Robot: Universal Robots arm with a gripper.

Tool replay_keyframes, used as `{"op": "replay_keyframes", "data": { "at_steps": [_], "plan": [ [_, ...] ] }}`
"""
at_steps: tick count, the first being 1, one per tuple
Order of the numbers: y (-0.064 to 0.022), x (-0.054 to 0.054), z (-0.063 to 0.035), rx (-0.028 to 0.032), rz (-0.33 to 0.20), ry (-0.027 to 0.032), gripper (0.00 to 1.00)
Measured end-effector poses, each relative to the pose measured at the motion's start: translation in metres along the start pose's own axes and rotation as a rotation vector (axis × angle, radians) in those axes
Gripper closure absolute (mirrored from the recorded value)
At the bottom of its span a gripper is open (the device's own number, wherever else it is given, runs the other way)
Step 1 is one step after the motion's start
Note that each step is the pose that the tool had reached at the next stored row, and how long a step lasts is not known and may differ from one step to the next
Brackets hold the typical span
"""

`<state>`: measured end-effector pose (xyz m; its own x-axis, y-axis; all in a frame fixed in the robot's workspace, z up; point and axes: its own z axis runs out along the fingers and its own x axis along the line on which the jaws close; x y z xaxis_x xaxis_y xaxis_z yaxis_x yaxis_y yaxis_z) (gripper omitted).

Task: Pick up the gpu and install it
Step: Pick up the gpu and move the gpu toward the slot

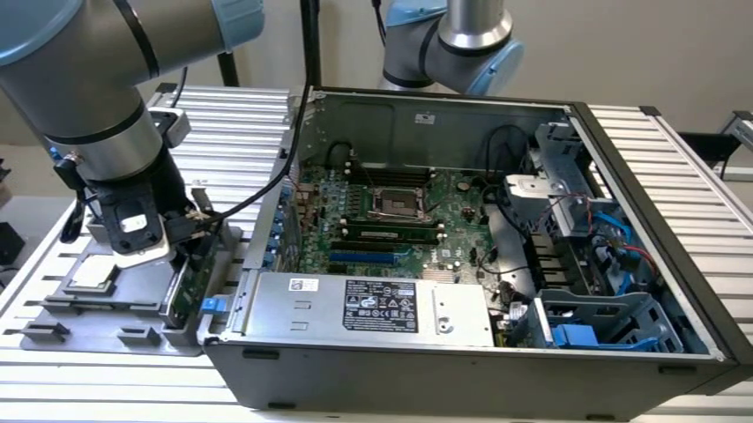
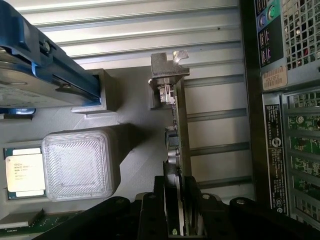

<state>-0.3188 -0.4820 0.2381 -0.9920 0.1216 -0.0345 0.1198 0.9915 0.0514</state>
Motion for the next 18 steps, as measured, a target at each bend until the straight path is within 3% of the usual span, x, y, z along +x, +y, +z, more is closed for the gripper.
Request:
{"op": "replay_keyframes", "data": {
  "at_steps": [11,18],
  "plan": [
    [0.0001,-0.0006,0.0,0.0,-0.004,0.0019,0.73],
    [0.0002,-0.0015,0.0001,-0.0018,-0.057,0.0049,0.73]
  ]
}}
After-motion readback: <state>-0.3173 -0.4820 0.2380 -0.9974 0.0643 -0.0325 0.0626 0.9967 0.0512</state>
